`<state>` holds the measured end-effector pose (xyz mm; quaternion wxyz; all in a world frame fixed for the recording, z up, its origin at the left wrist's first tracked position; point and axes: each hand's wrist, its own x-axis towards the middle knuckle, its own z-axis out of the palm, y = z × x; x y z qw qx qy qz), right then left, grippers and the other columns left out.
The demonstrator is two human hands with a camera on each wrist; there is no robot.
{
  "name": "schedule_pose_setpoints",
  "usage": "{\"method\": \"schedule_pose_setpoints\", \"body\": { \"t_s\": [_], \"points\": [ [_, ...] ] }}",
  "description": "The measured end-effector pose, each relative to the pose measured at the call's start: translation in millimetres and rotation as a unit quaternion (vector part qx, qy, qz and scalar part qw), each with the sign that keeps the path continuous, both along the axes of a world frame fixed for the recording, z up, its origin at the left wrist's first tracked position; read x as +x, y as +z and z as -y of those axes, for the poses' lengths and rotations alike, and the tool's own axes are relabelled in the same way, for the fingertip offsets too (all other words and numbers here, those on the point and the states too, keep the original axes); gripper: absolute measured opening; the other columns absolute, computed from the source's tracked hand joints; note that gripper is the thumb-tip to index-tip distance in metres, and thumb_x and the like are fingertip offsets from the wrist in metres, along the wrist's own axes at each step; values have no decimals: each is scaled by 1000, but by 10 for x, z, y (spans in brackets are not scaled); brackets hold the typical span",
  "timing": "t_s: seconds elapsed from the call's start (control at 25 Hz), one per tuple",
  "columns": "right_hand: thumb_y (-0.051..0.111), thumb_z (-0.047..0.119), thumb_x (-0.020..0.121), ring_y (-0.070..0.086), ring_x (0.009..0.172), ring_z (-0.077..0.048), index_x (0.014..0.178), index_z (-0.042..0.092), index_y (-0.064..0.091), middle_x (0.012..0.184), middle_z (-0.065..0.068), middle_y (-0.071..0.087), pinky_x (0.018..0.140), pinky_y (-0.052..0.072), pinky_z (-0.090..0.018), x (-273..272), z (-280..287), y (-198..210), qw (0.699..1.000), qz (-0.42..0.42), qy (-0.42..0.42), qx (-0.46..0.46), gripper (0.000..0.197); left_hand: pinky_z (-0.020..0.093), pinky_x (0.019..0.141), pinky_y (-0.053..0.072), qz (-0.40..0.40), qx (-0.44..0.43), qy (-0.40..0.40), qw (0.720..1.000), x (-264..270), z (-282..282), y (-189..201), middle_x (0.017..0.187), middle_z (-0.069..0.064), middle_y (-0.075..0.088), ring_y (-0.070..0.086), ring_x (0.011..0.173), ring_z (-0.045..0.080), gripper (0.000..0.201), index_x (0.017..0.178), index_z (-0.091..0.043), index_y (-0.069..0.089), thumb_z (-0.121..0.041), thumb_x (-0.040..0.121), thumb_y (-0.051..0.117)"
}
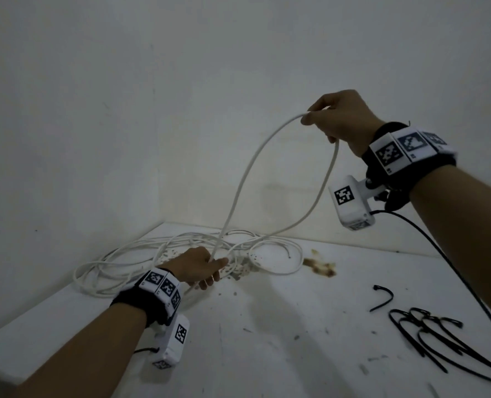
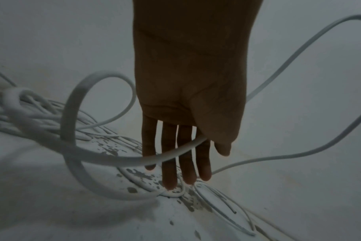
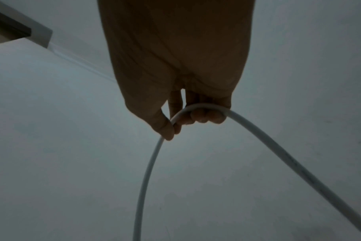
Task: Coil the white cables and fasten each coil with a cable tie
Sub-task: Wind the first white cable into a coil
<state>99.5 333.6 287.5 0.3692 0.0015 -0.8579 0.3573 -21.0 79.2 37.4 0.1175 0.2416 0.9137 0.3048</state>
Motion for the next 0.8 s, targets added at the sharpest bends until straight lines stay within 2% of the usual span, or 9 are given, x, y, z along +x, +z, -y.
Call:
{"method": "schedule_pose_setpoints", "body": {
  "t_s": [0.16, 0.24, 0.36, 0.48, 0.56, 0.64, 0.68, 0.76, 0.8],
  "points": [
    [70, 22, 86, 55, 57, -19, 91, 16, 66, 70, -3, 58, 50, 46, -28, 0, -168, -109, 998, -8, -41, -42, 9, 28, 59, 53, 78, -5, -19, 997, 46, -172, 407, 61, 5, 60, 65, 56, 23, 79, 81, -6, 66, -66, 96, 17],
    [70, 22, 87, 61, 62, -22, 103, 14, 63, 81, -8, 64, 54, 50, -31, -16, -277, -234, 996, 46, -61, -39, 19, 29, 57, 53, 81, 15, -31, 996, 78, -270, 742, 59, 4, 49, 56, 49, 21, 80, 86, -6, 66, -67, 95, 16],
    [71, 25, 87, 64, 77, -27, 115, 12, 58, 101, -12, 64, 63, 52, -35, -34, -397, -460, 985, 137, -100, 14, 34, 25, 49, 42, 22, 130, -9, 991, 115, -471, 1285, 60, 2, 39, 38, 46, 16, 67, 94, -6, 64, -59, 100, 25],
    [74, 26, 85, 52, 110, -34, 146, 20, 28, 131, -17, 46, 85, 46, -37, -17, -451, -650, 971, 141, -174, 79, 77, 21, 44, 27, -11, 206, 11, 978, 176, -651, 1682, 62, 1, 33, 26, 49, 14, 43, 109, -7, 53, -47, 102, 39],
    [75, 24, 83, 44, 123, -36, 153, 32, 8, 136, -20, 38, 97, 42, -43, 32, -449, -701, 973, 100, -184, 100, 98, 22, 44, 23, -7, 136, -27, 990, 216, -766, 1750, 64, 1, 32, 24, 50, 14, 36, 112, -7, 47, -42, 102, 43],
    [75, 28, 83, 43, 127, -36, 153, 35, 15, 137, -19, 41, 102, 40, -44, 54, -404, -711, 966, 129, -158, 161, 93, 23, 44, 28, -38, 29, -93, 995, 304, -882, 1712, 70, 4, 41, 29, 51, 15, 36, 110, -6, 52, -40, 100, 51],
    [74, 30, 85, 45, 128, -34, 151, 34, 25, 137, -15, 46, 102, 40, -40, 54, -367, -716, 955, 172, -132, 203, 82, 24, 44, 31, -47, 19, -122, 991, 344, -944, 1682, 72, 5, 46, 32, 51, 15, 34, 111, -7, 57, -38, 98, 55],
    [63, 27, 94, 55, 119, -24, 138, 30, 50, 130, -6, 58, 94, 42, -31, 64, -295, -749, 931, 244, -75, 260, 45, 23, 44, 35, -48, 59, -143, 987, 409, -1051, 1637, 73, 6, 50, 37, 51, 15, 26, 108, -10, 64, -31, 93, 64],
    [57, 23, 97, 60, 109, -21, 126, 29, 61, 121, -4, 65, 88, 44, -29, 82, -279, -769, 932, 257, -43, 253, 30, 23, 43, 36, -50, 79, -144, 985, 433, -1094, 1622, 71, 5, 50, 38, 51, 14, 22, 105, -10, 66, -27, 90, 67]
  ]
}}
